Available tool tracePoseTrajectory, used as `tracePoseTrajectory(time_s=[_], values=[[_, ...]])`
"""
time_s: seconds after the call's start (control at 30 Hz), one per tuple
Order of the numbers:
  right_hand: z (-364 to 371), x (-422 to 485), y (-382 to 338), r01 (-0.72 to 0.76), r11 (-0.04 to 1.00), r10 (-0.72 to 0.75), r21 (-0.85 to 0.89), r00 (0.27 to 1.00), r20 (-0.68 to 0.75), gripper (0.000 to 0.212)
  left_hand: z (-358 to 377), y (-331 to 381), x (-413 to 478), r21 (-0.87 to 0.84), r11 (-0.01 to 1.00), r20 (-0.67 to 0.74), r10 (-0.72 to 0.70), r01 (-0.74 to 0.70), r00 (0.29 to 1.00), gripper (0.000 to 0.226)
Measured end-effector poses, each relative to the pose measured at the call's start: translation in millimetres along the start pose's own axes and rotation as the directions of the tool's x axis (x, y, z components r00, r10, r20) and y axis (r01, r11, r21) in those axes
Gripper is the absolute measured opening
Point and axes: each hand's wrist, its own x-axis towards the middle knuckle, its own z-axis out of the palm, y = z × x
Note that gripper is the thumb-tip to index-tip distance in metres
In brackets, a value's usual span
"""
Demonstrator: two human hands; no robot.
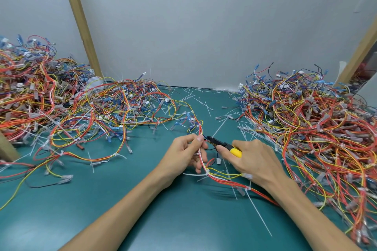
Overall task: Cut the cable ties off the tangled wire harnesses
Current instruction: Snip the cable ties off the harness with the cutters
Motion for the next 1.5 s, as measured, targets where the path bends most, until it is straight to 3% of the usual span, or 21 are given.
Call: tracePoseTrajectory(time_s=[0.57,0.7,0.83,0.97,1.13,1.27,1.37,1.5], values=[[2.6,0.2,0.1,-0.021,0.999,0.021,-0.046,1.0,-0.016,0.077,-2.0,0.7,0.7,-0.002,1.0,-0.01,-0.001,0.001,1.0,0.03],[1.3,0.7,1.7,-0.067,0.997,0.068,0.031,0.997,-0.024,0.078,-7.3,3.3,3.9,-0.024,0.999,-0.014,-0.045,0.045,0.999,0.038],[-3.6,4.1,6.5,-0.172,0.964,0.175,0.203,0.984,-0.001,0.076,-22.0,11.9,7.3,-0.209,0.964,0.109,-0.146,0.166,0.983,0.047],[-6.9,5.4,7.5,-0.205,0.934,0.217,0.292,0.976,-0.008,0.072,-33.9,19.2,3.6,-0.434,0.866,0.266,-0.143,0.25,0.953,0.046],[-7.8,6.9,11.3,-0.216,0.904,0.252,0.368,0.966,-0.052,0.078,-36.9,21.0,2.6,-0.475,0.846,0.369,-0.058,0.242,0.928,0.044],[-6.4,7.4,14.0,-0.228,0.879,0.28,0.418,0.958,-0.066,0.081,-33.0,15.5,3.3,-0.345,0.934,0.264,-0.001,0.095,0.965,0.039],[-5.7,7.5,15.7,-0.245,0.861,0.302,0.445,0.951,-0.061,0.088,-28.1,12.9,3.3,-0.383,0.922,0.158,0.014,0.049,0.987,0.05],[-5.7,7.4,15.1,-0.241,0.867,0.298,0.437,0.952,-0.066,0.086,-25.2,9.3,3.6,-0.381,0.923,0.129,-0.002,0.051,0.992,0.061]])
